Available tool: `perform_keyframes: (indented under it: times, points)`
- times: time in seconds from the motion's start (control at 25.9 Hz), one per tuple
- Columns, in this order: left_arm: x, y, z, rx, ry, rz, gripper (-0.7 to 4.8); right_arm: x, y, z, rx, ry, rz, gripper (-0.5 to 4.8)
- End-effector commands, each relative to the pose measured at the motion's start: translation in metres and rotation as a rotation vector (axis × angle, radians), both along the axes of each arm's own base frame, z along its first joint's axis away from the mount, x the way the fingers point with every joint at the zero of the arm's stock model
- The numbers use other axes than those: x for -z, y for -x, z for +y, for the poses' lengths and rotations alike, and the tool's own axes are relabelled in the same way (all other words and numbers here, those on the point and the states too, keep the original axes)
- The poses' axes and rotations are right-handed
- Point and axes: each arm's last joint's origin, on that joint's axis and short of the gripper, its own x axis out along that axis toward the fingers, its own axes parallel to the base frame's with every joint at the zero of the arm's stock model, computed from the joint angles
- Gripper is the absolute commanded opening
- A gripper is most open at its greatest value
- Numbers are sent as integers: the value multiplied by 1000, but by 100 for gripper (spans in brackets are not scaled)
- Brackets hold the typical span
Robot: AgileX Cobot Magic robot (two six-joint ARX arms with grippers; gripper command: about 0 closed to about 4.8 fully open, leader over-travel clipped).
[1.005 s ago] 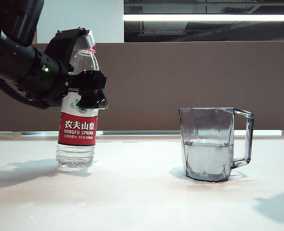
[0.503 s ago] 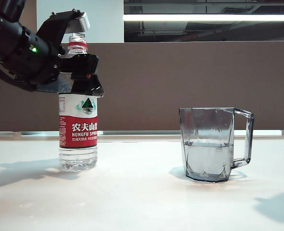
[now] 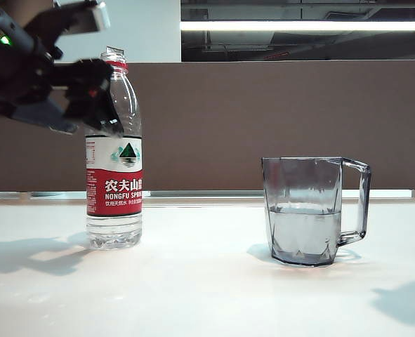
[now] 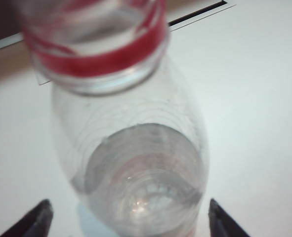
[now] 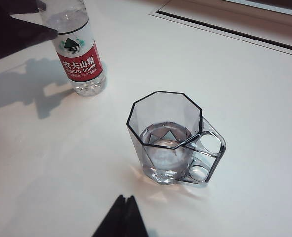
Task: Pick up the mineral water bottle with the left hand on the table and pour water into the mug until it's half full.
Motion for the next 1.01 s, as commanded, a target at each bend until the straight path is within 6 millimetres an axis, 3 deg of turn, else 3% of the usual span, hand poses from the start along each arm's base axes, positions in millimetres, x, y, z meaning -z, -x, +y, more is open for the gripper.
perform_keyframes:
  times: [0.04, 0.15, 0.19, 0.31, 0.58, 1.01]
  points:
    - [-11, 10, 6, -5, 13, -8, 403, -4, 0, 0, 2, -24, -20, -1]
    - [-21, 20, 13, -4, 24, -27, 384, -4, 0, 0, 2, -24, -20, -1]
    - [-23, 23, 14, -5, 28, -32, 344, -4, 0, 0, 2, -23, -19, -1]
    - [-32, 36, 22, 3, 51, -33, -1, -4, 0, 0, 2, -22, -18, -1]
    - [-33, 52, 27, 87, 199, 23, -6, -4, 0, 0, 2, -20, -16, -1]
    - [-18, 88, 51, 90, 289, -246, -6, -4, 0, 0, 3, -20, -16, -1]
